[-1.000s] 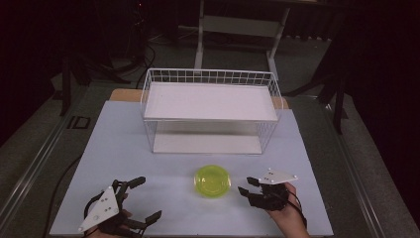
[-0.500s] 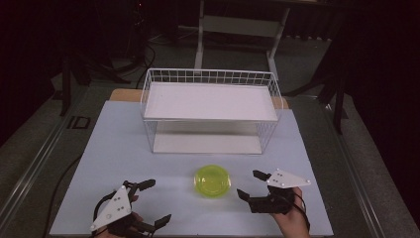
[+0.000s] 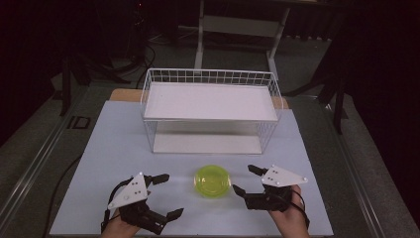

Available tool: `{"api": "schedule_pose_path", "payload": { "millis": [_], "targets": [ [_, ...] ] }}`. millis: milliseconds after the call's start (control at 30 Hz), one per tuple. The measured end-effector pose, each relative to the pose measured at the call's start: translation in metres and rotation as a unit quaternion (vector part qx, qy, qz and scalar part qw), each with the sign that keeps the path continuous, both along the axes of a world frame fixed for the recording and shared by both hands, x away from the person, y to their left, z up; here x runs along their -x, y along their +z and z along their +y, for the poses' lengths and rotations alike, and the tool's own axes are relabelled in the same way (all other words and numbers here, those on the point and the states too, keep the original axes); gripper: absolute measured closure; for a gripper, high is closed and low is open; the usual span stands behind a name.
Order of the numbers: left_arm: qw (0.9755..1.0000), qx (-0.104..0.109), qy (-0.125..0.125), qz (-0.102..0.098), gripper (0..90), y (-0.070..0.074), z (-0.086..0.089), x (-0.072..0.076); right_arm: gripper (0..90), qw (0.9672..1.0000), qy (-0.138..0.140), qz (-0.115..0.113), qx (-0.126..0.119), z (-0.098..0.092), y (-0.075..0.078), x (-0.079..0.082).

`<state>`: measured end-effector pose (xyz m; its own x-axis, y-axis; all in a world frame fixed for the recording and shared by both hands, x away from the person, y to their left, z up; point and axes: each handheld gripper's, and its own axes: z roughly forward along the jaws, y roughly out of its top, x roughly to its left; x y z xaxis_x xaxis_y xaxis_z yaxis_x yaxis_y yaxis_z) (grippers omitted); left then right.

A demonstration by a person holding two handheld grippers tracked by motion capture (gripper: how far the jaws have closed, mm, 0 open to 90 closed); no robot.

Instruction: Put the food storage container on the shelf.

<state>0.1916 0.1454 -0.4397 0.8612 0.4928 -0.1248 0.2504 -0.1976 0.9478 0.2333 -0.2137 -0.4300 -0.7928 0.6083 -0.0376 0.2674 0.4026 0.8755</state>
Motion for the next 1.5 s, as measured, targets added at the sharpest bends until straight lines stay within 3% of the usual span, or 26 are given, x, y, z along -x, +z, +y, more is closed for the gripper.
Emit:
{"api": "schedule_pose_path", "payload": {
  "millis": [133, 200, 267, 367, 433, 533, 667, 800, 1033, 1133, 1200, 1300, 1433, 1500],
  "targets": [
    [0.9999, 0.001, 0.013, -0.005, 1.4, 0.006, -0.006, -0.005, 20.4, 1.0, 0.002, -0.008, -0.006, 0.003, 0.006, -0.002],
    [1.0, -0.004, 0.007, -0.005, 1.4, 0.008, -0.011, -0.009, 19.4, 0.9999, 0.0, -0.014, -0.008, 0.005, 0.008, -0.003],
    [0.9999, -0.012, 0.004, -0.002, 1.4, 0.011, -0.017, -0.013, 17.2, 0.9997, 0.005, -0.004, -0.024, 0.006, 0.01, -0.007],
    [0.9997, 0.012, -0.008, 0.022, 1.4, 0.014, -0.024, -0.022, 15.8, 0.9994, 0.009, -0.012, -0.033, 0.007, 0.01, -0.011],
    [0.9995, 0.016, -0.005, 0.026, 1.4, 0.015, -0.028, -0.028, 15.7, 0.9994, 0.009, -0.022, -0.026, 0.008, 0.01, -0.013],
    [0.9998, 0.006, 0.011, 0.017, 1.4, 0.018, -0.032, -0.034, 15.3, 0.9994, 0.005, -0.031, -0.018, 0.009, 0.01, -0.015],
    [0.9998, 0.003, 0.018, 0.007, 1.4, 0.017, -0.037, -0.038, 13.6, 0.9995, -0.017, -0.007, -0.025, 0.007, 0.01, -0.02],
    [0.9991, 0.001, 0.037, 0.021, 1.4, 0.012, -0.041, -0.044, 11.9, 0.9984, -0.024, 0.019, -0.048, 0.007, 0.007, -0.027],
    [0.9952, -0.006, 0.063, 0.075, 1.8, -0.007, -0.046, -0.057, 16.9, 0.9962, -0.033, 0.055, -0.059, 0.011, -0.005, -0.038],
    [0.9915, -0.014, 0.077, 0.105, 6.6, -0.017, -0.047, -0.062, 22.5, 0.9948, -0.032, 0.076, -0.059, 0.015, -0.012, -0.043],
    [0.9883, -0.006, 0.087, 0.126, 13.4, -0.024, -0.047, -0.064, 27.3, 0.9944, -0.03, 0.084, -0.058, 0.017, -0.016, -0.044],
    [0.9823, -0.007, 0.101, 0.157, 15.6, -0.034, -0.047, -0.07, 34.1, 0.9926, -0.033, 0.098, -0.064, 0.019, -0.024, -0.045],
    [0.9716, -0.012, 0.125, 0.2, 20.7, -0.047, -0.048, -0.076, 42.3, 0.9887, -0.046, 0.127, -0.065, 0.019, -0.035, -0.05],
    [0.9668, -0.007, 0.124, 0.224, 24.4, -0.051, -0.047, -0.078, 45.7, 0.9869, -0.053, 0.139, -0.063, 0.018, -0.04, -0.052]
  ]
}}
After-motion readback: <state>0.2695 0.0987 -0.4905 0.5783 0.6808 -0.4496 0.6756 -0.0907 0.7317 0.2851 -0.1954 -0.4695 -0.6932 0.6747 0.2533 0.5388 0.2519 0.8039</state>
